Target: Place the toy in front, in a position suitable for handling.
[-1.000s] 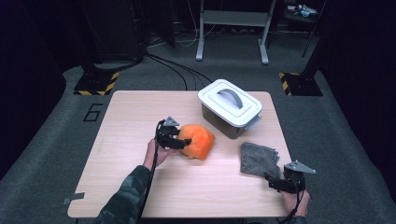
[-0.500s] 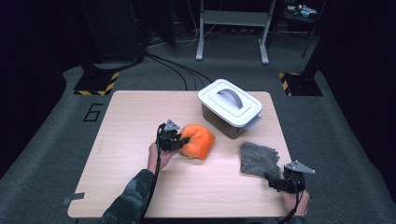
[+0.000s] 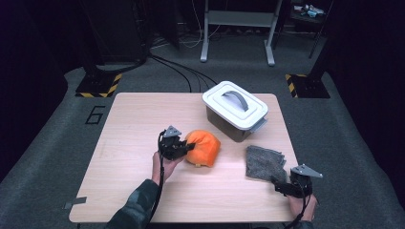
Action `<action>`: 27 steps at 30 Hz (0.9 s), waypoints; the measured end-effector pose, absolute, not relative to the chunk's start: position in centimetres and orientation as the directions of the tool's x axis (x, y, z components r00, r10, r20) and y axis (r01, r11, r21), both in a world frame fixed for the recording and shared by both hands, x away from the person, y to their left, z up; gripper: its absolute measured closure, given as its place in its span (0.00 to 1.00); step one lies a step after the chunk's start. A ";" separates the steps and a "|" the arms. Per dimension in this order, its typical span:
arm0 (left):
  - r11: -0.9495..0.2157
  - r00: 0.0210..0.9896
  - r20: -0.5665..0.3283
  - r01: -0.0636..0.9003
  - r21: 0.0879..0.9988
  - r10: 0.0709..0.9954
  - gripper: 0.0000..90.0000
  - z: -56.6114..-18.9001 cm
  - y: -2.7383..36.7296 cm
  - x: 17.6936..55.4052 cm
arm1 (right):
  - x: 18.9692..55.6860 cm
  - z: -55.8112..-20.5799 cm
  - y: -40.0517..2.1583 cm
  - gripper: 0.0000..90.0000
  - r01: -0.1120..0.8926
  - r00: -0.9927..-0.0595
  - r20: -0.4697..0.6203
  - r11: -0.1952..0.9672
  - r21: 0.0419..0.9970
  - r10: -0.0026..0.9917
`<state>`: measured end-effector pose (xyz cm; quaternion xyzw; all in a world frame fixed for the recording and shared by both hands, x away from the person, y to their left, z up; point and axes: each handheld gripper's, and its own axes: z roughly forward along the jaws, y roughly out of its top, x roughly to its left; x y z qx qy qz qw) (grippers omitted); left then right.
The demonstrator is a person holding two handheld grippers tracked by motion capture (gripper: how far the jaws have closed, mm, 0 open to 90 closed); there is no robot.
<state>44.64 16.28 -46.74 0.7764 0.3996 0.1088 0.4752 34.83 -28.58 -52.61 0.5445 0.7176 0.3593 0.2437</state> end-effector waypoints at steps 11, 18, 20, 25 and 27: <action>-0.154 0.617 -0.264 0.539 0.828 0.741 0.82 -46.7 16.6 40.7 | 34.8 -52.6 -28.5 0.12 0.607 -0.287 0.038 0.151 0.780 0.957; -0.101 0.582 -0.309 0.565 0.819 0.753 0.81 -47.5 16.3 38.1 | 34.9 -52.6 -28.5 0.13 0.613 -0.282 0.040 0.148 0.776 0.958; -0.108 0.585 -0.310 0.570 0.814 0.750 0.78 -47.7 16.2 37.9 | 34.9 -52.6 -28.5 0.13 0.616 -0.282 0.038 0.150 0.774 0.959; -0.119 0.592 -0.302 0.566 0.815 0.748 0.55 -48.0 17.0 38.0 | 34.8 -52.6 -28.5 0.13 0.618 -0.281 0.040 0.149 0.772 0.959; -0.133 0.601 -0.291 0.561 0.817 0.745 0.48 -47.7 17.4 38.0 | 34.9 -52.6 -28.5 0.13 0.617 -0.283 0.037 0.152 0.772 0.958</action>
